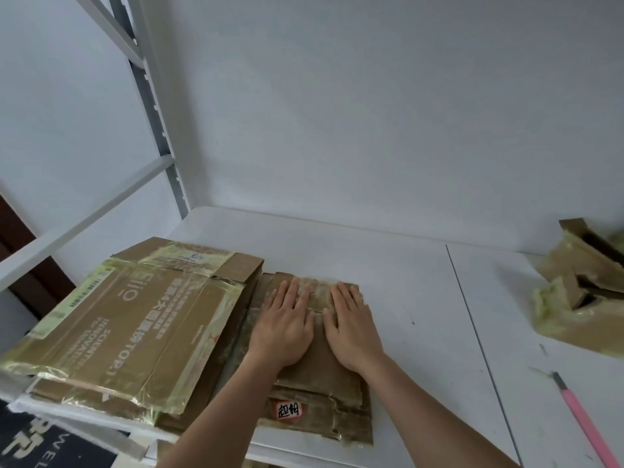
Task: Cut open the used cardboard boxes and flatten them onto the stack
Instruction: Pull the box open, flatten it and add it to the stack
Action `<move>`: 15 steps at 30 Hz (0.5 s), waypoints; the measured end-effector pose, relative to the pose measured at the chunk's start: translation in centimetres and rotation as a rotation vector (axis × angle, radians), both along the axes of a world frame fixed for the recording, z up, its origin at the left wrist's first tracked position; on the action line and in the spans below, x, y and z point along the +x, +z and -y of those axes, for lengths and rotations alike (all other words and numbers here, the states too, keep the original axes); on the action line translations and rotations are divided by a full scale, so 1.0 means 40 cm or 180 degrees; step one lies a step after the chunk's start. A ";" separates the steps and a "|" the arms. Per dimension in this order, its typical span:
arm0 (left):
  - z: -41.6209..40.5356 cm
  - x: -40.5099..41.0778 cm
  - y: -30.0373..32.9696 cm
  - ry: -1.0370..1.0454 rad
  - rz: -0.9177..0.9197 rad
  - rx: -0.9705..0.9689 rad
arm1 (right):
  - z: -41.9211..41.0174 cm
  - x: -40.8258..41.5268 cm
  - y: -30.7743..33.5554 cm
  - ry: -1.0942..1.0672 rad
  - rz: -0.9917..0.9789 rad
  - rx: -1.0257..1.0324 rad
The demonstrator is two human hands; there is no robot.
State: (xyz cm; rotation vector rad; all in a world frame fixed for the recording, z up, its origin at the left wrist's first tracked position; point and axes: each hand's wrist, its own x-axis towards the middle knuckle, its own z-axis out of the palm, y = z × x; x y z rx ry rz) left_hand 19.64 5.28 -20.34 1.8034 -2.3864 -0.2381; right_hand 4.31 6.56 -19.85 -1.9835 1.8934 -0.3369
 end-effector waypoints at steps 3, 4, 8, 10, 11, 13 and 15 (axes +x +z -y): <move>-0.018 0.000 0.004 0.0017 -0.0060 0.0019 | -0.042 0.011 0.011 0.0076 -0.0378 0.0051; -0.021 0.001 0.003 0.0024 -0.0079 0.0006 | -0.068 0.017 0.004 0.0083 -0.0408 -0.0001; -0.021 -0.009 -0.011 0.0105 -0.0074 -0.0256 | -0.134 0.019 -0.033 0.0069 -0.0203 -0.0199; -0.024 -0.012 -0.002 0.0140 -0.0164 -0.0305 | -0.128 0.022 -0.029 0.0079 -0.0214 -0.0150; -0.026 -0.011 0.009 0.0168 -0.0220 -0.0361 | -0.125 0.022 -0.021 0.0115 -0.0159 -0.0118; -0.040 -0.014 0.039 0.0184 -0.0194 -0.0559 | -0.118 0.008 0.004 0.0218 0.0231 -0.0011; -0.057 -0.023 0.082 0.0082 0.0066 -0.0741 | -0.112 -0.028 0.055 0.0274 0.0929 0.0075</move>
